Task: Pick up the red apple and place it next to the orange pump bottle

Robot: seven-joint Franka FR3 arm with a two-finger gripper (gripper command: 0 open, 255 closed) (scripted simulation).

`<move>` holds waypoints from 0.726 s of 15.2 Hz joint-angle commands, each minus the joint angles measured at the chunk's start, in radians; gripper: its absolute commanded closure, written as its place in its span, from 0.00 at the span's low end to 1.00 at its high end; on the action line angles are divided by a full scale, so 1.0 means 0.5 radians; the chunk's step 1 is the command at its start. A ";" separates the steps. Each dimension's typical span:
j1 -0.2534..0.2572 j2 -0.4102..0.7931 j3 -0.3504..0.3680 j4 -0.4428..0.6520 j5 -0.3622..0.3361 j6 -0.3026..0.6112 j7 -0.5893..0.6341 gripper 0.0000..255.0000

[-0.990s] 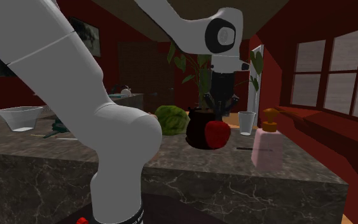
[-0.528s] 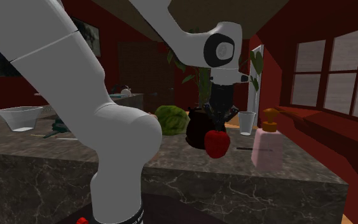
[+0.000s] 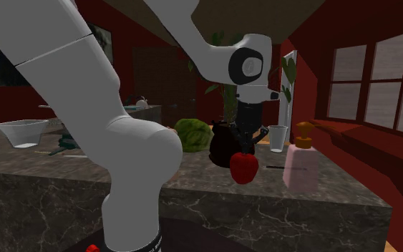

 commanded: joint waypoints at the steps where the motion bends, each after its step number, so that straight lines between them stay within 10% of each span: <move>1: 0.000 0.002 -0.001 0.000 0.000 0.002 -0.001 1.00; 3: 0.000 0.002 -0.001 0.000 0.000 0.002 -0.001 1.00; 4: 0.000 0.001 -0.001 0.000 0.000 0.002 -0.001 0.00; 11: -0.017 -0.081 0.010 0.080 -0.016 -0.160 0.012 0.00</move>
